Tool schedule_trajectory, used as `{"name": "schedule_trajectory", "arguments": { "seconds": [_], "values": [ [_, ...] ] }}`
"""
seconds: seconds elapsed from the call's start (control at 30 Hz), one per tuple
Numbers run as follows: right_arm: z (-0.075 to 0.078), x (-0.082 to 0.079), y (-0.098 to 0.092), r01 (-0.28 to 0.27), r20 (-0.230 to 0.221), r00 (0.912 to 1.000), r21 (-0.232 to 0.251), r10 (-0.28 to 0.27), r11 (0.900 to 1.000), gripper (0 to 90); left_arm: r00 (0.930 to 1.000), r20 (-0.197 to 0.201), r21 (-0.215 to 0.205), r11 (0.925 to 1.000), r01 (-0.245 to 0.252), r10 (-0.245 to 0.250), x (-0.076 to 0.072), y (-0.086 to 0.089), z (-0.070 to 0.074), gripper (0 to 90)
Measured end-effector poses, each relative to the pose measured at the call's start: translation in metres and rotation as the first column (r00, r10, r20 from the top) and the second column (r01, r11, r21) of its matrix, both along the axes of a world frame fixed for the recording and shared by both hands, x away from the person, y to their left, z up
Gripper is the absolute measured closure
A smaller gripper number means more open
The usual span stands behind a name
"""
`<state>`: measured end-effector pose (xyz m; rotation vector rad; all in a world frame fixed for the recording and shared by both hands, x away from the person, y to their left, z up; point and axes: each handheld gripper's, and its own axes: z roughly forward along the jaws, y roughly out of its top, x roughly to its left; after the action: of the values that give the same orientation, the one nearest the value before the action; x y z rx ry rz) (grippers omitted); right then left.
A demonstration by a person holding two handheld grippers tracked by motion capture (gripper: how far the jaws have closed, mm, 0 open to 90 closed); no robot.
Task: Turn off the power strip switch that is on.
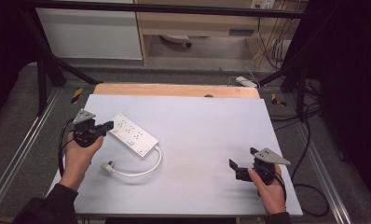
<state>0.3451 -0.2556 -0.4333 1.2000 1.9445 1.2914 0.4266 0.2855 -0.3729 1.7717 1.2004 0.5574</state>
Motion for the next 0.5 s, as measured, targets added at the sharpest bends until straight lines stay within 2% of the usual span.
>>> {"name": "schedule_trajectory", "arguments": {
  "seconds": [0.5],
  "values": [
    [0.0, 0.0, 0.0, -0.004, -0.004, 1.0, 0.004, 0.004, 1.0, 2.2, 0.9991, -0.042, 0.031, 0.9995, 0.009, -0.008, 0.012, -0.002, -0.01, 90.0]
  ]
}}
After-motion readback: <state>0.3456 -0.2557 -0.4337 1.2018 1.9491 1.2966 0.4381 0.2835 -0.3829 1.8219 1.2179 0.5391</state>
